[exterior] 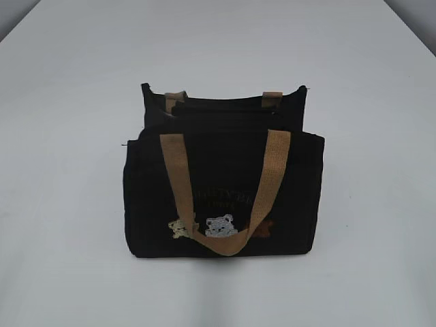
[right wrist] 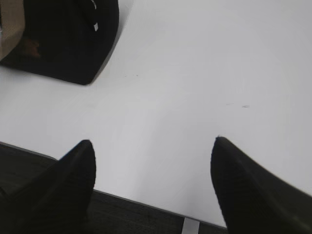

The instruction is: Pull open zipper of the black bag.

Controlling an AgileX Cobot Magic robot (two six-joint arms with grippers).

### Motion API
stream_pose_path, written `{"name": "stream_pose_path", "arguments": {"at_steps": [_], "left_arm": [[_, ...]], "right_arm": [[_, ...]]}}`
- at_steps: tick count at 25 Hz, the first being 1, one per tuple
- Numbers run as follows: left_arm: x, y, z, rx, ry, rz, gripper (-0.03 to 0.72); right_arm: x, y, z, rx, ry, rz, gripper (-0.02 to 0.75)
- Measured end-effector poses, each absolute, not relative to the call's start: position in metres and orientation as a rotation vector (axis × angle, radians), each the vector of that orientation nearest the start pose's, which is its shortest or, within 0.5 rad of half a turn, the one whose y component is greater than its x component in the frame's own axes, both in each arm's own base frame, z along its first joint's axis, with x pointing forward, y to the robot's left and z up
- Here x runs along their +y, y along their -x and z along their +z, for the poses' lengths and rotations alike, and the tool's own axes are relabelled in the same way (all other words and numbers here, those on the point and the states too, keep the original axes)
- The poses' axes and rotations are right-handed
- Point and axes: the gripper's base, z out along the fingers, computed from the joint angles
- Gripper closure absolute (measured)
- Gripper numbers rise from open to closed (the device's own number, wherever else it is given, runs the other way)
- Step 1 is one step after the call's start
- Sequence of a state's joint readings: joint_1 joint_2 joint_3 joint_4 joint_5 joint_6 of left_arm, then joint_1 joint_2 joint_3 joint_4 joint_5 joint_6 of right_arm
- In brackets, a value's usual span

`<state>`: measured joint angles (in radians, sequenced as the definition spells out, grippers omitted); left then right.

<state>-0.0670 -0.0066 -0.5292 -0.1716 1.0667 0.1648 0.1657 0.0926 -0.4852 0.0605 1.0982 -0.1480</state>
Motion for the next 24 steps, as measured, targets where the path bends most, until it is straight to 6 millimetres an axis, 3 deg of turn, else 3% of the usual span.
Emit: {"name": "stream_pose_path", "arguments": {"at_steps": [8, 13, 24], "left_arm": [[-0.013, 0.011, 0.286, 1.990, -0.242, -0.141, 0.213], [-0.013, 0.011, 0.286, 1.990, -0.242, -0.141, 0.213], [-0.013, 0.012, 0.286, 1.988, -0.242, -0.141, 0.213]], "right_arm": [[0.005, -0.007, 0.270, 2.170, 0.109, -0.037, 0.168], [0.005, 0.005, 0.270, 2.088, 0.095, -0.053, 0.168], [0.006, 0.006, 0.271, 2.080, 0.136, -0.020, 0.168]]}}
